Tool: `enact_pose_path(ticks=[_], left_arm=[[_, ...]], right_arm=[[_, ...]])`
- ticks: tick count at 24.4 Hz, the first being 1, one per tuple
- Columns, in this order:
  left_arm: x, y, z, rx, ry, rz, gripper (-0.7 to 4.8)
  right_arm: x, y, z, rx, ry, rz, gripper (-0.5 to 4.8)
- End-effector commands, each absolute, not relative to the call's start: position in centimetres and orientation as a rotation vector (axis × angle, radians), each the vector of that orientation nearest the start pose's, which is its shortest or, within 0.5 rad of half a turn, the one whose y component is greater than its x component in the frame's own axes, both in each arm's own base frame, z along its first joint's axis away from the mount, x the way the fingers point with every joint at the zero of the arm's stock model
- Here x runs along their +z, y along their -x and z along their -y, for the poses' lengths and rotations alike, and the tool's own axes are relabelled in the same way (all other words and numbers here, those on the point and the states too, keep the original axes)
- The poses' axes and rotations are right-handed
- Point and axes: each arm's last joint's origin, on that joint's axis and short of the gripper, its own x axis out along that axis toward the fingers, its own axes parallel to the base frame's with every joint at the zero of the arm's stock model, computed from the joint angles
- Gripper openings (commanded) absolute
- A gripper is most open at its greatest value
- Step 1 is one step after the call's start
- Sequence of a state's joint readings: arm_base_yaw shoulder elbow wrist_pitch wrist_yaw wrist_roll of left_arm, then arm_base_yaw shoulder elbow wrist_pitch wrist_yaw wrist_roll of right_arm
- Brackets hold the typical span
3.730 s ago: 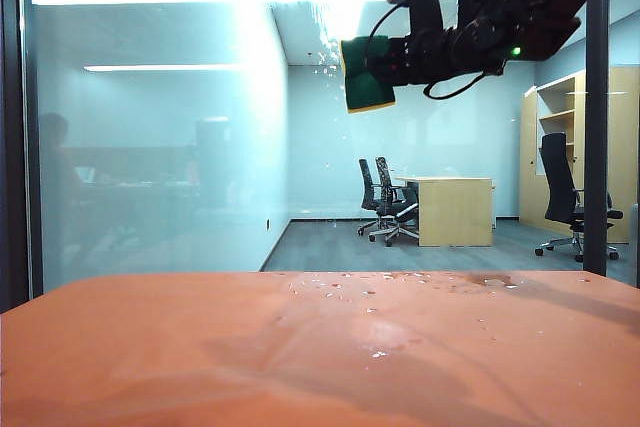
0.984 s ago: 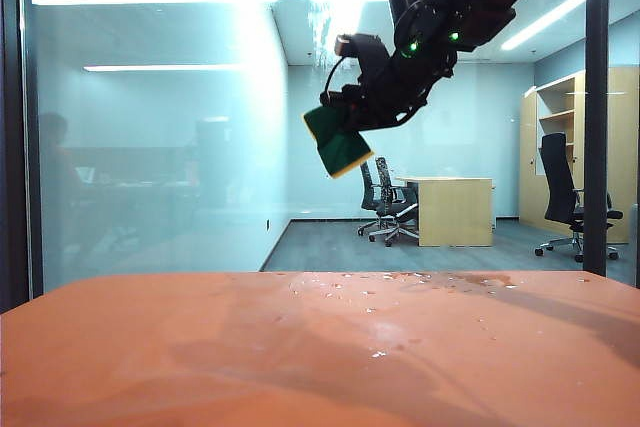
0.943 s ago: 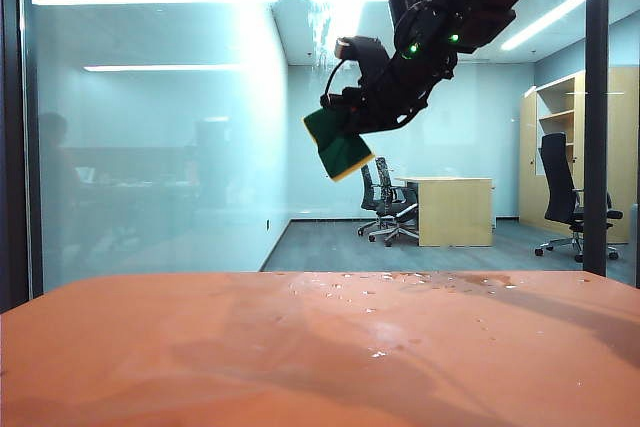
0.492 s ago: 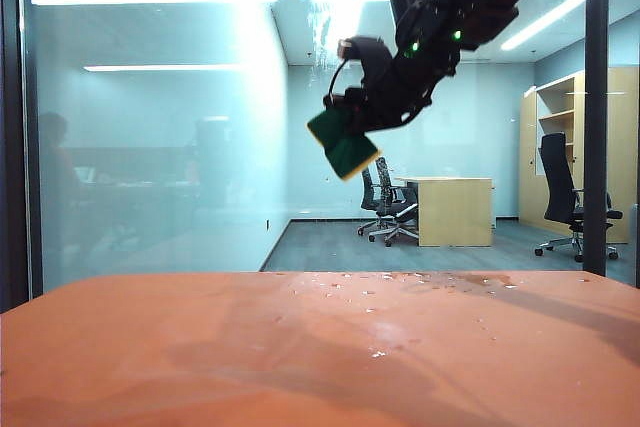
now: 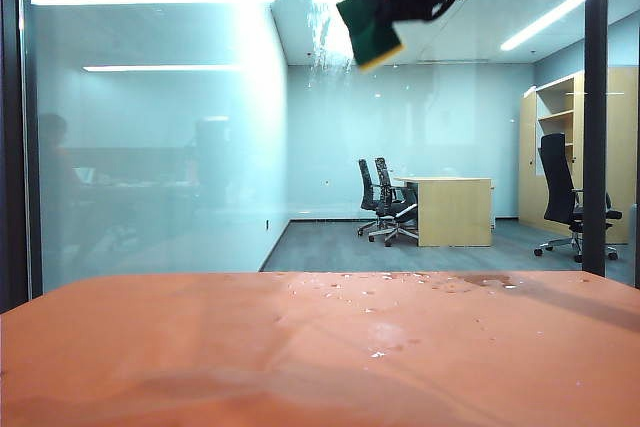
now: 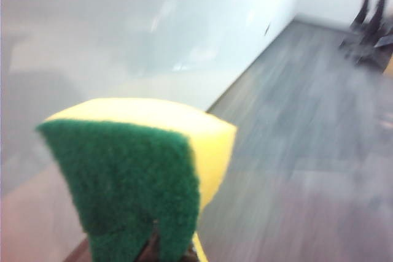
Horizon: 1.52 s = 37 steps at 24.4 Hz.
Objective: Pick up the sponge from the table, wipe the water off the glass, and finally place the sponge back on the table.
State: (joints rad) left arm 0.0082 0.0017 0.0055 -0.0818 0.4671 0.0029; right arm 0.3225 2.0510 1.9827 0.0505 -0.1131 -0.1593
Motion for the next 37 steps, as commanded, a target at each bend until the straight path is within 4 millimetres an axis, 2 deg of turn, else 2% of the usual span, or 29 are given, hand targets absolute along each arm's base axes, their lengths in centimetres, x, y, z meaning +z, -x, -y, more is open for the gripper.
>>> enact_pose_path(ticks=[1, 6, 15, 18, 23, 29, 32, 34, 37], left_arm=[[16.0, -9.4, 1.2, -0.459, 0.010, -0.056, 0.70], [16.0, -9.4, 1.2, -0.459, 0.010, -0.056, 0.70], [16.0, -9.4, 1.2, -0.456, 0.010, -0.057, 0.70], [16.0, -9.4, 1.2, -0.455, 0.010, -0.056, 0.70], [16.0, -9.4, 1.2, -0.455, 0.010, -0.057, 0.70], [16.0, -9.4, 1.2, -0.455, 0.010, -0.056, 0.70], [16.0, -9.4, 1.2, -0.455, 0.010, -0.057, 0.70], [16.0, -9.4, 1.2, -0.455, 0.010, -0.057, 0.70], [16.0, -9.4, 1.2, -0.456, 0.010, -0.057, 0.70]], right_arm=[[39.4, -45.5, -15.4, 0.423, 0.164, 0.068, -0.09], [38.0, -46.2, -15.2, 0.420, 0.170, 0.015, -0.09], [31.9, -48.9, -16.2, 0.437, 0.185, -0.143, -0.09], [28.7, -49.8, -16.5, 0.444, 0.194, -0.234, -0.09], [25.7, -50.3, -16.6, 0.450, 0.216, -0.338, -0.09], [25.2, -50.2, -16.6, 0.451, 0.222, -0.374, -0.09], [25.9, -50.0, -16.5, 0.453, 0.220, -0.361, -0.09], [27.2, -49.6, -16.5, 0.453, 0.218, -0.333, -0.09], [30.8, -48.3, -16.1, 0.447, 0.211, -0.255, -0.09]])
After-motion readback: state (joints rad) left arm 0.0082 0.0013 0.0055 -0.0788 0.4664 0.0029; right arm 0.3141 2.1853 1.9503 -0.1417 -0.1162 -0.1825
